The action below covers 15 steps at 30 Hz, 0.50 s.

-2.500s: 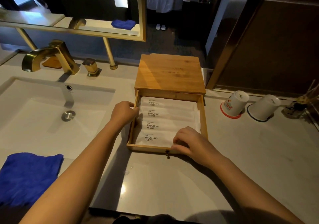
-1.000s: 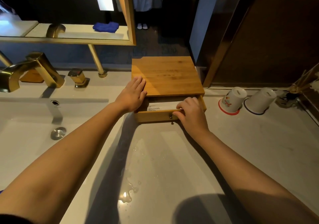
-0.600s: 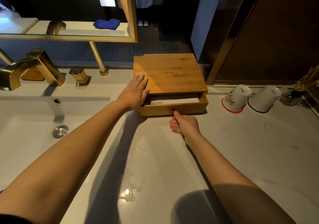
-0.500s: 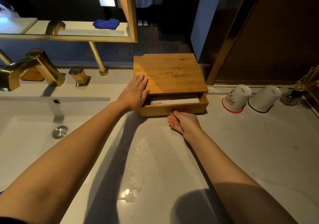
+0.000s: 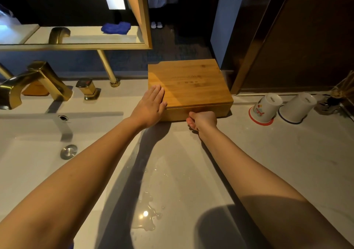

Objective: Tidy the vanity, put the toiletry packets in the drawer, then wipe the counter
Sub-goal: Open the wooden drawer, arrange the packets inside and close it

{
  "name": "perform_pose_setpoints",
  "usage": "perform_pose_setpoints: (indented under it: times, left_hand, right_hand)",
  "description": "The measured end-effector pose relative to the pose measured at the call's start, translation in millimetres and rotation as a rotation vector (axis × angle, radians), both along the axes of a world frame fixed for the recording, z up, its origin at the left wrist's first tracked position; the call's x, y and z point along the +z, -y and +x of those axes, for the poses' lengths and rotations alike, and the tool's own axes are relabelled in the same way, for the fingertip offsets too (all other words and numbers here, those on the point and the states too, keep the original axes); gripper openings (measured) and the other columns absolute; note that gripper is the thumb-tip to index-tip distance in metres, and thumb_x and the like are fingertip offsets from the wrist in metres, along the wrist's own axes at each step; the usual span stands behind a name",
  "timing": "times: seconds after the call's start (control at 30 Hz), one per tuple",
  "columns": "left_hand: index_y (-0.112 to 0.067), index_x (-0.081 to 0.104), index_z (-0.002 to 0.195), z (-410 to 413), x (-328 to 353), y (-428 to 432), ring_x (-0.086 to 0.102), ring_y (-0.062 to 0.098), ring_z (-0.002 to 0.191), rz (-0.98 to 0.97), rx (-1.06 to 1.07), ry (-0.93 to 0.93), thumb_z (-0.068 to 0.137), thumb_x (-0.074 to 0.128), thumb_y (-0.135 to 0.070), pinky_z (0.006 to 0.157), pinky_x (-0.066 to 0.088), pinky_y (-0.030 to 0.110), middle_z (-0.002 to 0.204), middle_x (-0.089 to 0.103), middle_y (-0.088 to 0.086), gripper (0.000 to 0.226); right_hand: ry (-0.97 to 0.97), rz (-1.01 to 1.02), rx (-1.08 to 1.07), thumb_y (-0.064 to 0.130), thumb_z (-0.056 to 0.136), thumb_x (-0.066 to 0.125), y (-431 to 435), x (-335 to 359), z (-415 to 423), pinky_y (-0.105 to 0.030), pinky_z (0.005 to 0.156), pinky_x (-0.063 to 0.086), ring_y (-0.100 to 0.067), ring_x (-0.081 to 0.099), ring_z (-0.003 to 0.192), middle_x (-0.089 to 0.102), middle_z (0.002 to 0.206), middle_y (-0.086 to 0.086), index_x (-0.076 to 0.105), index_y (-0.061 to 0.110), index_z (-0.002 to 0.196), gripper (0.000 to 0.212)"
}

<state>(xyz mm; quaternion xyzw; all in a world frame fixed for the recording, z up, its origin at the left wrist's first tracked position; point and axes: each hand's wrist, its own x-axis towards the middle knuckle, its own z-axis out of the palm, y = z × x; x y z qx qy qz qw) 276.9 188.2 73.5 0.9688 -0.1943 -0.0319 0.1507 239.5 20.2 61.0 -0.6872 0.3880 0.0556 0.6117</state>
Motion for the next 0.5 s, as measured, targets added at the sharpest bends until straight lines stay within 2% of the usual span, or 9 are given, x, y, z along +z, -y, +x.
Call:
perform_pose_setpoints:
  times: [0.13, 0.23, 0.3, 0.4, 0.5]
  left_hand:
    - [-0.008, 0.010, 0.148, 0, -1, 0, -0.001, 0.022, 0.146, 0.000, 0.000, 0.012, 0.100, 0.024, -0.036, 0.117, 0.000, 0.036, 0.159, 0.005, 0.008, 0.057]
    - [-0.007, 0.012, 0.148, 0, -1, 0, 0.000, 0.023, 0.146, 0.002, -0.011, 0.026, 0.100, 0.025, -0.036, 0.117, 0.000, 0.036, 0.159, 0.007, 0.009, 0.057]
    - [-0.007, 0.013, 0.148, -1, 1, 0, 0.001, 0.024, 0.146, 0.014, -0.024, 0.046, 0.100, 0.025, -0.035, 0.117, 0.000, 0.035, 0.159, 0.009, 0.010, 0.057]
    - [-0.006, 0.015, 0.147, -2, 5, 2, 0.004, 0.024, 0.146, 0.041, -0.035, 0.062, 0.100, 0.025, -0.035, 0.117, 0.002, 0.034, 0.158, 0.012, 0.010, 0.056]
    - [-0.008, 0.019, 0.147, -2, 7, 3, 0.013, 0.025, 0.144, 0.119, -0.028, 0.095, 0.100, 0.024, -0.036, 0.117, 0.010, 0.036, 0.156, 0.019, 0.011, 0.055]
  right_hand:
    - [0.047, -0.189, 0.112, 0.023, 0.088, 0.061, -2, -7, 4, -0.032, 0.064, 0.052, -0.020, 0.060, 0.061, 0.065, 0.066, -0.006, 0.062, 0.008, 0.065, 0.027]
    - [0.075, -0.481, 0.247, 0.030, 0.089, 0.058, -3, -9, 1, -0.041, 0.077, 0.055, -0.028, 0.066, 0.075, 0.070, 0.078, -0.008, 0.068, 0.006, 0.075, 0.029]
    - [0.079, -0.617, 0.324, 0.031, 0.090, 0.056, -4, -5, 0, -0.044, 0.081, 0.054, -0.029, 0.064, 0.080, 0.068, 0.083, -0.010, 0.068, 0.007, 0.081, 0.029]
    - [0.065, -0.831, 0.479, 0.031, 0.093, 0.052, -2, 2, -4, -0.039, 0.076, 0.052, -0.027, 0.060, 0.081, 0.065, 0.087, -0.009, 0.067, 0.007, 0.087, 0.029]
    - [0.069, -1.010, 0.599, 0.030, 0.096, 0.047, -2, 8, -7, -0.034, 0.065, 0.043, -0.023, 0.052, 0.076, 0.060, 0.086, -0.008, 0.065, 0.006, 0.093, 0.030]
